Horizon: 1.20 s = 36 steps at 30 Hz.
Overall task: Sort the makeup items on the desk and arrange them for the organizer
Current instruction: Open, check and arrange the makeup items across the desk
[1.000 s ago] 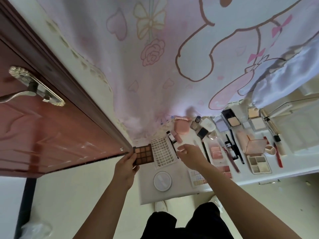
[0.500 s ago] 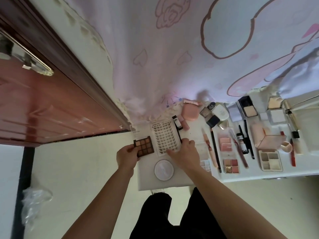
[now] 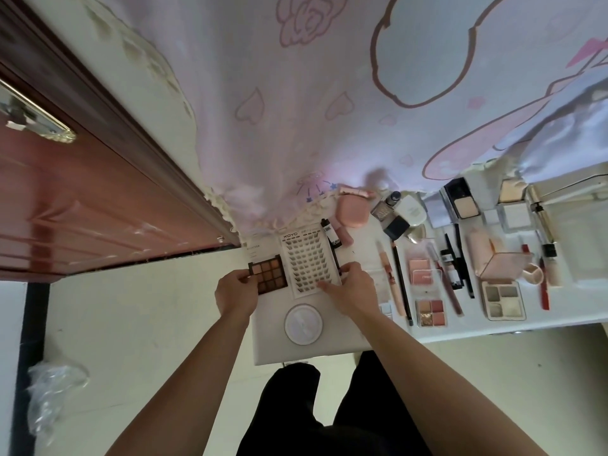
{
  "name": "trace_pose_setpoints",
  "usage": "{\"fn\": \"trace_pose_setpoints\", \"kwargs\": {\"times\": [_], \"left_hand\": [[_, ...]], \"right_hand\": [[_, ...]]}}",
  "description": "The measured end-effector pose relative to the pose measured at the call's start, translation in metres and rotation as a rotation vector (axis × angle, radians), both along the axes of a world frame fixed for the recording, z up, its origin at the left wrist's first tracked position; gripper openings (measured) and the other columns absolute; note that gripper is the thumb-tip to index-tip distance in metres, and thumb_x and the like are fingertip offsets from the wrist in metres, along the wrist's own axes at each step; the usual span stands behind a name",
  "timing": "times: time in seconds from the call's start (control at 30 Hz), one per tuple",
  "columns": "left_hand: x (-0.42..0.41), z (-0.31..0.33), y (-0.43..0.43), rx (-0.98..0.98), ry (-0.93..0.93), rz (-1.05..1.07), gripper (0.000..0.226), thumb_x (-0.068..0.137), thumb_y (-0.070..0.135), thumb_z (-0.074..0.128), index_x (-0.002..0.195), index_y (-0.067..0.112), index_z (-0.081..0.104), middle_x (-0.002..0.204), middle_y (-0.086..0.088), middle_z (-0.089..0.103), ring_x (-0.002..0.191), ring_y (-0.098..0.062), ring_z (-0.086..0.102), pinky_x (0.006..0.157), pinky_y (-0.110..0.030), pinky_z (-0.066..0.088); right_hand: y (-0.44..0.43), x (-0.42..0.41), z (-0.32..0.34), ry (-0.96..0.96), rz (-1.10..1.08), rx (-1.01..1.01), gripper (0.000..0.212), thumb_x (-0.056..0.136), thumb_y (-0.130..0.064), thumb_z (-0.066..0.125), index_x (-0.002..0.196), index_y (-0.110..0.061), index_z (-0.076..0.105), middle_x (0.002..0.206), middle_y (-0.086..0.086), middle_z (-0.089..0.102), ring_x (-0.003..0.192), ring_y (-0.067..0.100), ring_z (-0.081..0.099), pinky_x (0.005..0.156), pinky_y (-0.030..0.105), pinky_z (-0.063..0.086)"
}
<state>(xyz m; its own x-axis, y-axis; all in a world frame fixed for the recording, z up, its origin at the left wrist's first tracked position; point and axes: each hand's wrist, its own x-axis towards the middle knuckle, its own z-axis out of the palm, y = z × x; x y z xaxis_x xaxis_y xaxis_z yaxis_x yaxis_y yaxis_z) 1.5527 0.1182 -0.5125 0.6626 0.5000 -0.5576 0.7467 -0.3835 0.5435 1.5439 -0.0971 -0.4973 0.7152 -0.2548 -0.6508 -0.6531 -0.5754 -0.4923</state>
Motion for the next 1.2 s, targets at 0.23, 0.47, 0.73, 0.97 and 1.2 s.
{"fn": "trace_pose_setpoints", "kwargs": {"times": [0.23, 0.47, 0.73, 0.97, 1.2], "left_hand": [[0.0, -0.001, 0.001, 0.026, -0.034, -0.033, 0.021, 0.092, 0.023, 0.065, 0.11, 0.015, 0.072, 0.1, -0.003, 0.072, 0.092, -0.022, 0.064, 0.084, -0.034, 0.05], [-0.002, -0.002, 0.001, 0.04, -0.047, -0.051, 0.021, 0.094, 0.024, 0.063, 0.112, 0.017, 0.071, 0.096, -0.004, 0.072, 0.091, -0.024, 0.065, 0.084, -0.036, 0.052], [-0.005, -0.004, -0.003, 0.038, -0.06, -0.05, 0.02, 0.093, 0.023, 0.064, 0.111, 0.018, 0.071, 0.096, -0.004, 0.073, 0.092, -0.025, 0.066, 0.083, -0.036, 0.052], [-0.009, -0.003, -0.011, 0.072, -0.108, -0.119, 0.036, 0.095, 0.02, 0.058, 0.13, 0.024, 0.061, 0.102, -0.002, 0.07, 0.098, -0.026, 0.064, 0.081, -0.035, 0.049], [-0.005, 0.003, 0.0, 0.108, -0.061, -0.259, 0.034, 0.094, 0.015, 0.057, 0.128, 0.019, 0.064, 0.081, 0.0, 0.066, 0.086, -0.024, 0.06, 0.076, -0.03, 0.043]], "right_hand": [[-0.008, 0.011, 0.003, 0.003, 0.006, -0.068, 0.039, 0.094, -0.029, 0.056, 0.059, -0.015, 0.048, 0.06, 0.002, 0.051, 0.065, 0.024, 0.054, 0.059, 0.033, 0.04], [-0.013, 0.019, -0.001, 0.026, 0.0, 0.019, 0.021, 0.093, -0.033, 0.06, 0.093, -0.014, 0.069, 0.086, 0.004, 0.069, 0.082, 0.025, 0.067, 0.082, 0.038, 0.056], [-0.025, 0.007, 0.012, -0.003, -0.032, 0.106, 0.016, 0.099, -0.026, 0.059, 0.1, -0.018, 0.072, 0.079, 0.003, 0.069, 0.068, 0.02, 0.068, 0.072, 0.04, 0.063], [-0.043, -0.011, 0.032, -0.138, -0.245, 0.319, 0.019, 0.098, -0.027, 0.062, 0.111, -0.016, 0.072, 0.08, -0.004, 0.069, 0.067, 0.008, 0.063, 0.066, 0.024, 0.056], [-0.053, -0.024, 0.045, -0.143, -0.3, 0.415, 0.015, 0.098, -0.026, 0.063, 0.106, -0.018, 0.072, 0.081, -0.002, 0.067, 0.068, 0.008, 0.061, 0.077, 0.031, 0.057]]}}
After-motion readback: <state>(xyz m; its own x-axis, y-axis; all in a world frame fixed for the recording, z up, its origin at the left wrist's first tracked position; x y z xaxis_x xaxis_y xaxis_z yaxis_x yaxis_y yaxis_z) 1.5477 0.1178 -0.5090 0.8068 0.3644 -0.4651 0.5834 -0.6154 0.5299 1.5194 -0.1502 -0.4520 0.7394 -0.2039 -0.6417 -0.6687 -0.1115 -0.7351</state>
